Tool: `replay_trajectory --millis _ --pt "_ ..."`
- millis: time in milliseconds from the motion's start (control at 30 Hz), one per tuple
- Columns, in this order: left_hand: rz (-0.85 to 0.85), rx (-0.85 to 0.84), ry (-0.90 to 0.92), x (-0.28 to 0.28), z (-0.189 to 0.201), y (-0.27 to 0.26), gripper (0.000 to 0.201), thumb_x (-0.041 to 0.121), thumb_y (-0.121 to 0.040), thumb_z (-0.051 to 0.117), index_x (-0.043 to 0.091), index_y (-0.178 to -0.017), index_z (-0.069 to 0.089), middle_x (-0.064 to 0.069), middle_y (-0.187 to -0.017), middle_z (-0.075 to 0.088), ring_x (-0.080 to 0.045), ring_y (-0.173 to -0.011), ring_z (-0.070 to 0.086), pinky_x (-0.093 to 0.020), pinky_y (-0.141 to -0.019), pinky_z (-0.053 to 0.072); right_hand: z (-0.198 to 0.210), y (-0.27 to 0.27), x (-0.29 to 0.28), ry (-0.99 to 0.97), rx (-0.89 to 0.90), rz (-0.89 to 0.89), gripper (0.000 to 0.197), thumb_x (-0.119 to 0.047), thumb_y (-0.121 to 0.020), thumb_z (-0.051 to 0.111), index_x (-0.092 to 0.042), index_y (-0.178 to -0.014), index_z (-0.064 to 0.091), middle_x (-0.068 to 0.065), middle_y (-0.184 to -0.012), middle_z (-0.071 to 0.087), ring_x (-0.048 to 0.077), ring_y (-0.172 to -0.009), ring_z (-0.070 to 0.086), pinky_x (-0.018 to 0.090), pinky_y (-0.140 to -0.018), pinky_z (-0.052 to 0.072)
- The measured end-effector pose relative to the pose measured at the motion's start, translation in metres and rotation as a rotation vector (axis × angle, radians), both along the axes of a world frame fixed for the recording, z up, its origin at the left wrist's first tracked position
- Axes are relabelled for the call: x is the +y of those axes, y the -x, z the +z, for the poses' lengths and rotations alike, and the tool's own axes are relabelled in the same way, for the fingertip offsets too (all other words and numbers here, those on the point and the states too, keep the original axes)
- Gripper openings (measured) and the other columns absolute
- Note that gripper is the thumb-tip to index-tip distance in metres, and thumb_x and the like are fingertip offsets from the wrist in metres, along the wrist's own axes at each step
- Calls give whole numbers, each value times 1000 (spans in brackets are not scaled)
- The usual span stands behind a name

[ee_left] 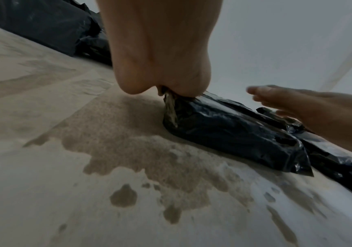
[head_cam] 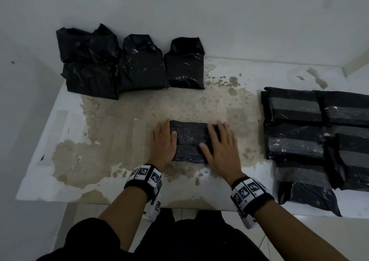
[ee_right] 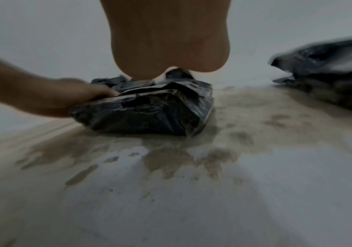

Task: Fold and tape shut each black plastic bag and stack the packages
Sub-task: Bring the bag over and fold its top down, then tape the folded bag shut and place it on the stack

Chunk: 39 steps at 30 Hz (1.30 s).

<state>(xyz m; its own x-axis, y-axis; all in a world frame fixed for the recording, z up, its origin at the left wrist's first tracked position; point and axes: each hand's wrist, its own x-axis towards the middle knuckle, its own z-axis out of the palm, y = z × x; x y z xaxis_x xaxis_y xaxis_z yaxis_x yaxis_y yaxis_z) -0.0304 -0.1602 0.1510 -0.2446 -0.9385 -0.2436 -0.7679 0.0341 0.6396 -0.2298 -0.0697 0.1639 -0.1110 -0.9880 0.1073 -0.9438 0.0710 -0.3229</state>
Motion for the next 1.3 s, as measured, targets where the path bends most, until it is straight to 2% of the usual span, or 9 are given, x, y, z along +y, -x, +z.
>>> replay_trajectory --millis 67,200,333,467,600,900,1100,1233,1300 --pt "-34 -8 0 -3 3 -4 55 34 -110 25 13 -159 17 -11 -167 14 -27 -155 0 -40 -124 -7 -7 -8 -2 -23 90 165 68 -61 -104 30 -21 -159 32 14 -165 25 34 -154 18 54 -124 18" --pt "49 3 71 -19 7 -40 57 36 -103 24 12 -156 31 -8 -164 25 -26 -154 11 -43 -123 -2 -17 -15 1 -32 139 167 67 -61 -104 28 -24 -159 31 13 -166 22 34 -155 16 53 -125 15" --pt "152 -273 132 -51 -3 -98 56 22 -100 50 6 -152 36 -17 -158 34 -38 -146 27 -52 -119 16 -18 -17 3 10 124 149 66 -59 -104 32 -23 -158 33 14 -166 24 36 -154 20 54 -125 16" --pt "-27 -463 184 -65 -9 -126 54 28 -95 57 12 -146 46 -14 -139 55 -38 -129 45 -53 -113 25 -20 -17 4 39 112 142 65 -57 -103 37 -21 -157 36 15 -164 27 37 -153 23 55 -123 19" --pt "-70 -476 255 -69 -8 -122 43 30 -96 57 14 -136 56 -12 -121 63 -37 -117 51 -49 -107 29 -19 -16 3 39 119 152 65 -57 -102 36 -20 -156 38 16 -164 28 37 -152 24 55 -123 19" --pt "101 -381 260 -79 -7 -109 16 35 -95 58 24 -101 67 -4 -107 64 -32 -109 49 -44 -101 26 -15 -16 1 24 119 146 66 -59 -102 32 -20 -155 41 16 -163 31 37 -151 26 54 -123 21" --pt "176 -189 161 -78 -2 -115 11 33 -95 63 24 -93 68 3 -99 67 -25 -104 57 -36 -87 24 -11 -16 0 1 98 146 67 -62 -101 31 -21 -154 42 17 -162 31 38 -150 27 55 -123 20" --pt "198 57 91 -68 2 -123 12 28 -93 68 28 -84 61 14 -84 64 -11 -88 63 -36 -92 45 -4 -15 -2 -16 64 145 67 -61 -99 36 -21 -153 44 17 -161 32 39 -149 28 57 -120 23" --pt "199 172 97 -62 10 -124 12 22 -92 71 21 -84 62 11 -84 66 -7 -85 64 -15 -81 47 -1 -14 -3 -19 54 149 68 -61 -98 38 -22 -152 45 17 -160 33 39 -149 29 58 -119 26"
